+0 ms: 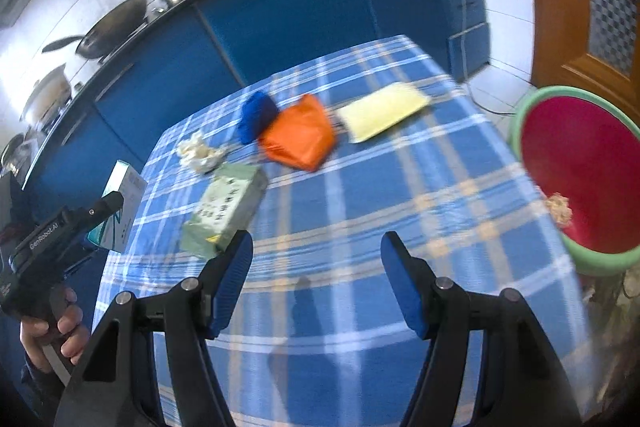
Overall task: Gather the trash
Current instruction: 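Grasp the green box with the right gripper while the left holds the medicine box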
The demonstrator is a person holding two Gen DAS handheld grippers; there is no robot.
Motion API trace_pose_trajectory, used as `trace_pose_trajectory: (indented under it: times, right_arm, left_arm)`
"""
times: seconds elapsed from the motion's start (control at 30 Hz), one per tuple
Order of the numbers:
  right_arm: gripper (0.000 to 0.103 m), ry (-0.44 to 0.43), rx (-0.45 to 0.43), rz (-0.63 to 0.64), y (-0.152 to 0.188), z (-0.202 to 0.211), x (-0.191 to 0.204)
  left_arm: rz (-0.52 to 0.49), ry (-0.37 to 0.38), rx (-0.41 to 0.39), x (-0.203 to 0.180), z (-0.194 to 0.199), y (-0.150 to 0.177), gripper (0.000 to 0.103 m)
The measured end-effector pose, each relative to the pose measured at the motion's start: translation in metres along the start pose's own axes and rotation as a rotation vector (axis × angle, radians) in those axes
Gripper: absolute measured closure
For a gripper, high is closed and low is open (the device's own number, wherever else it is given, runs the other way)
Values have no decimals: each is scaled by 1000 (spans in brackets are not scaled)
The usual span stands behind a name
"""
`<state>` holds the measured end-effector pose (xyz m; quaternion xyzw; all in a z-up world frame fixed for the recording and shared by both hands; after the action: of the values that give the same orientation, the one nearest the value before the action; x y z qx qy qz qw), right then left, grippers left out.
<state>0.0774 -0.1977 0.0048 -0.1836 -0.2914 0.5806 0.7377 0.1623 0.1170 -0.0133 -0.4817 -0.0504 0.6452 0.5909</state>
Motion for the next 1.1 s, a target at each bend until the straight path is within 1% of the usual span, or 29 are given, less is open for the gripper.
trace_pose_trajectory:
  times: [0.17, 0.43, 0.5, 0.6, 0.8, 0.83, 0.87, 0.9, 1.0, 1.1]
  right_arm:
    - [34, -14, 15, 47, 0, -12, 30]
    - [33, -11, 54, 68, 1, -35, 66]
    - [32, -2, 59, 80, 1, -41, 76]
    - [28, 13, 62, 88, 0, -47, 88]
    - [27, 48, 74, 120, -5, -69, 114]
    - [27, 58, 77, 126, -5, -73, 118]
    - [27, 67, 82, 130, -5, -76, 120]
    - [26, 74, 85, 133, -5, -79, 123]
    - [23, 98, 87, 140, -4, -86, 127]
    - [23, 116, 93, 148, -4, -92, 129]
  left_arm:
    - [15, -22, -25, 11, 14, 2, 46]
    - [48, -47, -66, 33, 33, 4, 46]
    - [60, -48, -72, 39, 36, 5, 46]
    - [71, -44, -78, 45, 40, 7, 46]
    - [89, -36, -83, 53, 42, 10, 47]
    - [92, -34, -84, 54, 42, 10, 65]
    - [98, -31, -76, 56, 41, 10, 77]
    - [110, -29, -70, 58, 39, 11, 79]
    - [127, -24, -54, 63, 34, 13, 79]
    - [130, -23, -39, 65, 30, 15, 79]
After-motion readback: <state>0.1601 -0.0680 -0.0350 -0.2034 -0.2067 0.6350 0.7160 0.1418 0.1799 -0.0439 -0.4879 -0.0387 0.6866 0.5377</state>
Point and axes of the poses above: each gripper's, at about its wrist camera, not at the fingertips, and z roughly against the way its jaws point, x to its left, y to its underside, the point moved 1 cm from there along -z, roughly the way its jaws point, and after that the axes turned 9 degrees about y, right-handed, at the moved point
